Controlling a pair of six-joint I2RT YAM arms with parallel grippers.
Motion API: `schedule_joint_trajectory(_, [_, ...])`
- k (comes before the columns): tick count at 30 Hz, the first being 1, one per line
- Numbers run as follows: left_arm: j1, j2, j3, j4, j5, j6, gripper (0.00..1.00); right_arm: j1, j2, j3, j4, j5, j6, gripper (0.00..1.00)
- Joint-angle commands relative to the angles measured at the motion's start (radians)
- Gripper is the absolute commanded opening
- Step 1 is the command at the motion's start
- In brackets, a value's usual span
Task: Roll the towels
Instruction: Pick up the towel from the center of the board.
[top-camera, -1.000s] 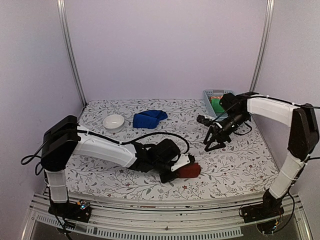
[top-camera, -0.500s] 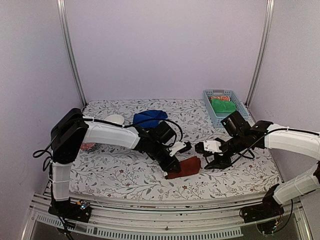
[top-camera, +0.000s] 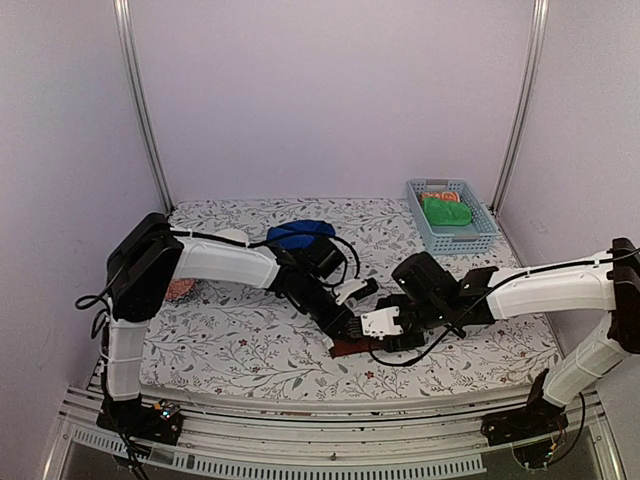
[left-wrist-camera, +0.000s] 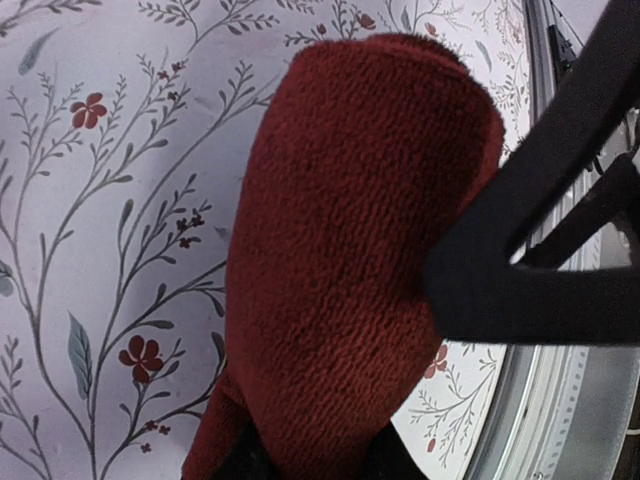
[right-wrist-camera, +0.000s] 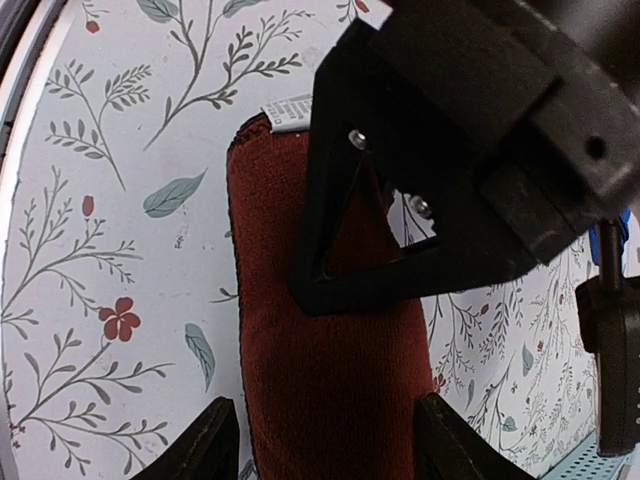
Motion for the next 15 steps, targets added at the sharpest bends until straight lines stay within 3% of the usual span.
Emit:
schedule_joint_trajectory(1, [0.020,0.050,0.007,-0.097,0.042,-0.009,0.00,0.024,0.084,0.023,0.109,0.079,-0.045,0.61])
schedule_joint_trajectory(12, [0.081,0.092,0.115,-0.144,0.144,0.034,0.00,0.045,0.316,-0.012,0.250,0.201,-0.188,0.60])
schedule_joint_trajectory(13, [0.094,0.094,0.127,-0.144,0.158,0.027,0.00,0.045,0.339,-0.013,0.254,0.209,-0.200,0.56])
schedule_joint_trajectory(15, [0.116,0.090,0.144,-0.138,0.177,0.013,0.00,0.044,0.375,-0.011,0.260,0.221,-0.220,0.35])
